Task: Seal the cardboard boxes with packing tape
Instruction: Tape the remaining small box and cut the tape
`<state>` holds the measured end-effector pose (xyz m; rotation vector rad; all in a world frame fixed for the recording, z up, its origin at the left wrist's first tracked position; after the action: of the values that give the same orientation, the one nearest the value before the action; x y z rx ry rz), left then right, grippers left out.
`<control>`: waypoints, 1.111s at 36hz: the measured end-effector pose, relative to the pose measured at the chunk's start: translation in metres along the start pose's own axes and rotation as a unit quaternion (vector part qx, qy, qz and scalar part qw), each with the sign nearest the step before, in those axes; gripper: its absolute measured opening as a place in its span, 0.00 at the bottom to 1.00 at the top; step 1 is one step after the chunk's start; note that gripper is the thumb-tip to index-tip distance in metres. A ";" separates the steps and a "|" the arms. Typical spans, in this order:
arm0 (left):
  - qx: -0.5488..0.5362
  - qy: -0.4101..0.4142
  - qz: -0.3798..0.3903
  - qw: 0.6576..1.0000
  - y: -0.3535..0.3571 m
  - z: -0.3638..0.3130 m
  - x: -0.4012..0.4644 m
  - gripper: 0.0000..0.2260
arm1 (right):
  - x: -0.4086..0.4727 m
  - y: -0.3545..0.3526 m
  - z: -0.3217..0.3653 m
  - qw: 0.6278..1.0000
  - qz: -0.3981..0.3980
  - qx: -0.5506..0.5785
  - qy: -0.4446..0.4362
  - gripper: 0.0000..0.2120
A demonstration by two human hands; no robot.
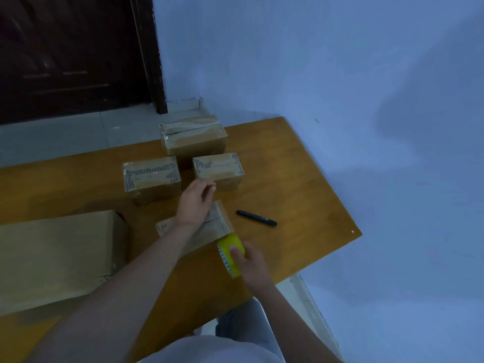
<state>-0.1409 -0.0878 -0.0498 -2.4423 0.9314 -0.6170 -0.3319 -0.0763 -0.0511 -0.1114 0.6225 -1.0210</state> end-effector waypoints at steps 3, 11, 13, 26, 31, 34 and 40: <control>0.030 0.108 0.006 0.994 -0.005 -0.003 -0.015 0.09 | 0.001 0.008 -0.004 0.999 -0.007 0.046 0.004 0.13; 0.222 0.097 0.116 0.963 -0.006 0.019 -0.075 0.25 | 0.012 0.009 -0.020 0.999 0.014 0.038 -0.023 0.06; 0.212 0.064 0.141 0.965 -0.007 0.019 -0.071 0.27 | 0.012 0.007 -0.019 0.999 0.009 0.020 -0.037 0.06; 0.325 0.051 0.187 0.926 -0.005 0.006 -0.074 0.41 | 0.023 0.018 -0.039 0.994 -0.023 -0.108 -0.008 0.17; 0.368 0.057 0.189 0.909 -0.002 0.005 -0.081 0.42 | 0.023 0.019 -0.039 0.996 -0.008 -0.090 0.001 0.15; 0.369 0.056 0.193 0.908 -0.001 0.005 -0.081 0.43 | 0.024 0.018 -0.044 0.997 0.007 -0.080 0.011 0.16; 0.371 0.054 0.203 0.905 -0.002 0.007 -0.081 0.45 | 0.068 -0.013 -0.039 0.977 -0.144 -0.153 -0.040 0.24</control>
<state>-0.1907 -0.0284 -0.0741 -1.5010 0.9765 -0.7780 -0.3381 -0.1313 -0.1079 -0.5244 0.7003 -1.1858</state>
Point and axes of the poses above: each hand's wrist, its own x-axis towards the middle knuckle, its own y-axis out of the palm, z = x × y, the point moved 2 cm from there along x, towards the middle knuckle, and after that the axes turned 11 degrees about -z, right-handed, at the moved point
